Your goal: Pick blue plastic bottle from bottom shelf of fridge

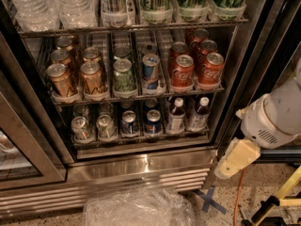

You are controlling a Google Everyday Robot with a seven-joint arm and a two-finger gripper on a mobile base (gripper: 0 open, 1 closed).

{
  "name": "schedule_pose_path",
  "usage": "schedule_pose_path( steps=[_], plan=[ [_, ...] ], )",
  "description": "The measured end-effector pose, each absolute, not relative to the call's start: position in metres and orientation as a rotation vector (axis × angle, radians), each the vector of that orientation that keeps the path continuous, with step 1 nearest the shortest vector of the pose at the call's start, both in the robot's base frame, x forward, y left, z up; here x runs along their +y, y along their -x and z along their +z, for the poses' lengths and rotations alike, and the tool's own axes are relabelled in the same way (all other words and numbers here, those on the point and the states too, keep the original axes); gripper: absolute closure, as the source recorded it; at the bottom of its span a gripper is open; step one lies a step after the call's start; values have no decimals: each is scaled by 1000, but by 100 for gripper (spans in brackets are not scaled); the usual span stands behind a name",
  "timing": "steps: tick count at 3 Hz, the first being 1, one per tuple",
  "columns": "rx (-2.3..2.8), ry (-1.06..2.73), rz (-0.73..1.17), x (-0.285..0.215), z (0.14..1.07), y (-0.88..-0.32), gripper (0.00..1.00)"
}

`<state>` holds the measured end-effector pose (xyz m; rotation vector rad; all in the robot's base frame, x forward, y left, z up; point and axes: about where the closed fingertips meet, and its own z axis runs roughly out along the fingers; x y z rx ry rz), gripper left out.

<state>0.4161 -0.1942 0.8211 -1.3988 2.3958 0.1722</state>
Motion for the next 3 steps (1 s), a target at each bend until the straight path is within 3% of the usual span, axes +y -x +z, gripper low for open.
schedule_pose_path(
  steps=[3],
  plan=[
    [2429,1159,245,-175,783,-430,0]
  ],
)
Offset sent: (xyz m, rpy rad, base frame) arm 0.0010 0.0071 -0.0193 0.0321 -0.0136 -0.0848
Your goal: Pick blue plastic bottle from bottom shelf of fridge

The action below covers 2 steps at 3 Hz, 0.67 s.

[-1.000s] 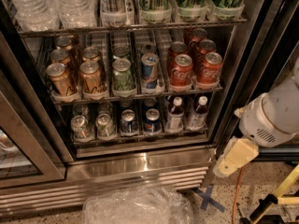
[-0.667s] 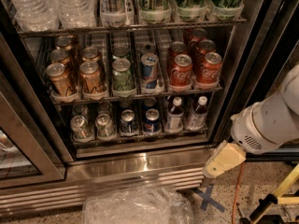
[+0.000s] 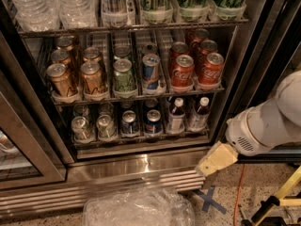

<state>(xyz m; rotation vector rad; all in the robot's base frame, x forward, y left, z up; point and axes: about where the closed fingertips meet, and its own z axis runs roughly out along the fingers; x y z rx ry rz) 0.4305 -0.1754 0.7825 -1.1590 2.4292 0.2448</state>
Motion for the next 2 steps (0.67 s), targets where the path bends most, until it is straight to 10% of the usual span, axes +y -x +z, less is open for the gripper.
schedule_pose_path(
  steps=[2],
  plan=[
    [2441,871,343,-146,741,-456,0]
  ],
)
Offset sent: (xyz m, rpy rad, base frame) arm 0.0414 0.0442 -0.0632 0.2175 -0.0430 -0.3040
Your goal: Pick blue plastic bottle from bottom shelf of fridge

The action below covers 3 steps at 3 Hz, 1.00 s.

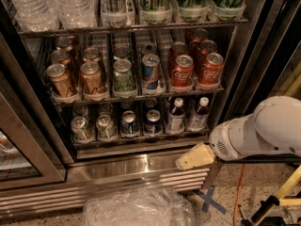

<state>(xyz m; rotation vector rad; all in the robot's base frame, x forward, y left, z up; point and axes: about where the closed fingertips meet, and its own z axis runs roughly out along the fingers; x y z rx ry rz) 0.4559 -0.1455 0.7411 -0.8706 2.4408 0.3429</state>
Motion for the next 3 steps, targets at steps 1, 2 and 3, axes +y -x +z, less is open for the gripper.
schedule_pose_path(
  steps=[1,2,3],
  plan=[
    [2435,747,347,-133,721,-467,0],
    [2407,646,352,-119,702,-480,0],
    [2354,555,288,-118,697,-486,0]
  ],
)
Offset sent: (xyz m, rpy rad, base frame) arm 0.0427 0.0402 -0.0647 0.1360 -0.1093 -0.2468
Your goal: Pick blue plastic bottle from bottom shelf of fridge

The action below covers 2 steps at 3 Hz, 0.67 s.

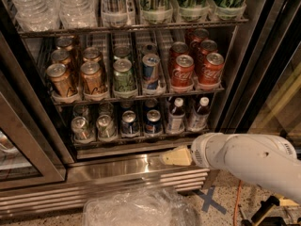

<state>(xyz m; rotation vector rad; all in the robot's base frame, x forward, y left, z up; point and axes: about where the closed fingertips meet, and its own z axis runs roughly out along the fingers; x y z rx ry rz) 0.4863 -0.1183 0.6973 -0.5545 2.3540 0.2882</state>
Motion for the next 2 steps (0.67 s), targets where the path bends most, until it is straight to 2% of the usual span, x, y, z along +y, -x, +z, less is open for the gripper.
schedule_pose_path(
  steps=[1,2],
  plan=[
    [2334,476,187,-142,706,-494,0],
    [2334,476,187,-142,706,-494,0]
  ],
)
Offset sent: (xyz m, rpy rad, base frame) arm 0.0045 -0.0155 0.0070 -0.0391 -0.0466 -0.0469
